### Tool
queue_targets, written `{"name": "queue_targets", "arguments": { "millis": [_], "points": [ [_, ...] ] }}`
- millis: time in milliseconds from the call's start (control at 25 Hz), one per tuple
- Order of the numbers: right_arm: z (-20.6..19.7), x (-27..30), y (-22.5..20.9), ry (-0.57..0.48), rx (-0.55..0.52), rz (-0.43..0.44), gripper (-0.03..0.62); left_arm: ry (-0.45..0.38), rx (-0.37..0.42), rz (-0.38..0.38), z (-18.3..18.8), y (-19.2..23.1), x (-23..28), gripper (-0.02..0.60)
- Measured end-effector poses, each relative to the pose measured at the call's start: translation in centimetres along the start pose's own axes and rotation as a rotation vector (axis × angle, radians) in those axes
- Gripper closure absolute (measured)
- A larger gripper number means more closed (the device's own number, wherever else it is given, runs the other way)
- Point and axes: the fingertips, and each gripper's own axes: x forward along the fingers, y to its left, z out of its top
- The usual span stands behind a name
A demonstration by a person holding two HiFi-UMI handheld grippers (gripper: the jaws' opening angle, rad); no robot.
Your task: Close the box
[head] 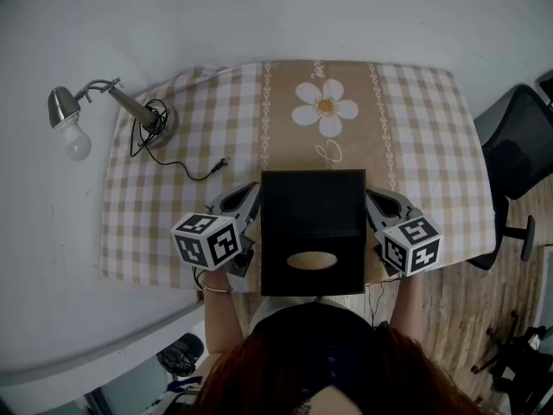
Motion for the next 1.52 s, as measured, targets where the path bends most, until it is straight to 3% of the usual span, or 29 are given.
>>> {"name": "queue_targets", "arguments": {
  "millis": [640, 1520],
  "points": [
    [1.5, -1.7, 0.3, -0.038, -0.022, -0.073, 0.577, -0.054, 0.117, 0.031, 1.8, -1.6, -2.0, 0.554],
    [2.0, -4.7, 1.2, -0.108, 0.029, -0.253, 0.577, -0.156, 0.155, 0.087, 2.3, -3.7, -5.4, 0.554]
  ]
}}
